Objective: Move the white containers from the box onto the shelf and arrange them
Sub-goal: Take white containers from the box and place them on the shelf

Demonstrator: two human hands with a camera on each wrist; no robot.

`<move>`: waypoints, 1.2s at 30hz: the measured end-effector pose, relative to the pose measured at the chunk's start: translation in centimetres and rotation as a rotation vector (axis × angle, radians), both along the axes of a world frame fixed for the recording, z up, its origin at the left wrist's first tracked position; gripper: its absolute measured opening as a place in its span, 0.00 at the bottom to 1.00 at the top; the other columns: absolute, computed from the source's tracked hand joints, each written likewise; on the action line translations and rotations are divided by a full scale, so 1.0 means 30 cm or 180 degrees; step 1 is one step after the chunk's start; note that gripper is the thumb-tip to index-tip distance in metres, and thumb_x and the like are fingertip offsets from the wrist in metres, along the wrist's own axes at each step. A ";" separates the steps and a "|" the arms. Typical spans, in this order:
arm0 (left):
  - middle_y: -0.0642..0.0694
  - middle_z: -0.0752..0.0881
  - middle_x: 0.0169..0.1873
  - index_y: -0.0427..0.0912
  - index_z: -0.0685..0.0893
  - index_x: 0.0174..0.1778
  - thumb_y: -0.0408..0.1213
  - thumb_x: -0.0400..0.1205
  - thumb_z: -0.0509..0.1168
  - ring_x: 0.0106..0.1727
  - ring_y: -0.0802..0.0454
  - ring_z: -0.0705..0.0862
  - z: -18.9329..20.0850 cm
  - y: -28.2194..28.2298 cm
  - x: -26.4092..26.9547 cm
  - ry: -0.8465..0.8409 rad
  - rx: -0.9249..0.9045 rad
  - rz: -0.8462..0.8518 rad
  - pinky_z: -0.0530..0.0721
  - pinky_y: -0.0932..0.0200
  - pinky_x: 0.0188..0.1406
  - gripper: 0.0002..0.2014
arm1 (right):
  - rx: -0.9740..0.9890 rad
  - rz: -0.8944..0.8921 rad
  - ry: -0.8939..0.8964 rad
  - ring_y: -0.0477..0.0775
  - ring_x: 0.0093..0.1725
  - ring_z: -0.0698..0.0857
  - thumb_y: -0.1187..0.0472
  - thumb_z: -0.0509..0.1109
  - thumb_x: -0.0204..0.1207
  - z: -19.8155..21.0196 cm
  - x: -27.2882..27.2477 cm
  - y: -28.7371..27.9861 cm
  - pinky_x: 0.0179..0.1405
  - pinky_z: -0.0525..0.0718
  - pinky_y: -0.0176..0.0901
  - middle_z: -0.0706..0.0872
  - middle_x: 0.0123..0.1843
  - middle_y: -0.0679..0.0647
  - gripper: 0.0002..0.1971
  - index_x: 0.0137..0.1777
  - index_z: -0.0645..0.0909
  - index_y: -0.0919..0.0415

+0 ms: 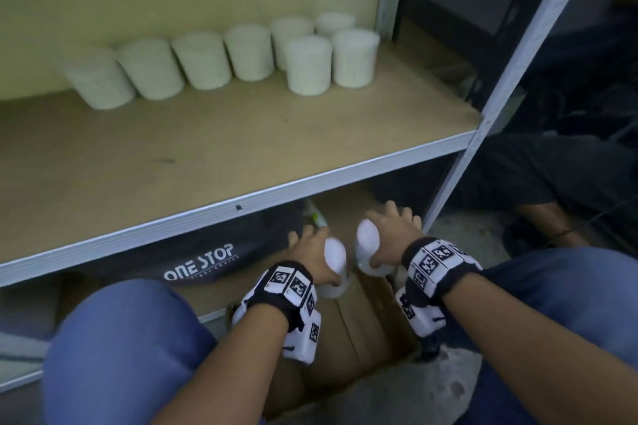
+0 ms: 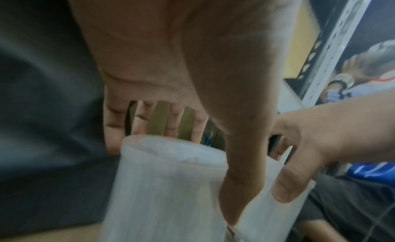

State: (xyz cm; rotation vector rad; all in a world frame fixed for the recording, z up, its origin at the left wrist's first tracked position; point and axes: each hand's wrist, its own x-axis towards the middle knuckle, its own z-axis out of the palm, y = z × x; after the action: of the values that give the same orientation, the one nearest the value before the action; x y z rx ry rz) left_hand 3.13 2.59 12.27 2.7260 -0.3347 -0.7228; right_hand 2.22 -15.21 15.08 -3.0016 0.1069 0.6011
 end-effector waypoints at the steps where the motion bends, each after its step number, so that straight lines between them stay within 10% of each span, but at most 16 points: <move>1: 0.48 0.68 0.65 0.55 0.66 0.73 0.53 0.60 0.77 0.66 0.38 0.67 0.043 0.008 -0.006 -0.0040 -0.0042 -0.0012 0.79 0.41 0.62 0.44 | 0.0039 0.0034 -0.0080 0.66 0.66 0.69 0.47 0.81 0.56 0.046 -0.011 -0.001 0.64 0.71 0.58 0.65 0.69 0.55 0.43 0.72 0.66 0.41; 17: 0.55 0.75 0.61 0.61 0.71 0.67 0.57 0.59 0.74 0.61 0.48 0.68 0.655 0.187 -0.073 -0.1350 -0.0496 0.0107 0.76 0.51 0.62 0.38 | 0.0648 0.0490 -0.1226 0.59 0.62 0.68 0.44 0.78 0.57 0.643 -0.060 0.138 0.57 0.65 0.50 0.69 0.68 0.51 0.41 0.73 0.68 0.34; 36: 0.56 0.73 0.69 0.58 0.72 0.69 0.56 0.65 0.74 0.66 0.47 0.67 0.642 0.409 0.071 -0.1607 -0.0362 0.0938 0.74 0.47 0.66 0.35 | 0.1288 0.0443 -0.1332 0.58 0.71 0.65 0.47 0.77 0.63 0.542 0.182 0.355 0.70 0.65 0.49 0.69 0.75 0.50 0.35 0.73 0.73 0.41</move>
State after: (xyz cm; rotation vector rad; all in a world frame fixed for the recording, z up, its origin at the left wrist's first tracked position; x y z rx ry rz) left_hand 5.25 14.86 31.52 2.7283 -0.0699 0.0664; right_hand 7.67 -4.56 31.35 -2.6756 -0.2230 -0.0132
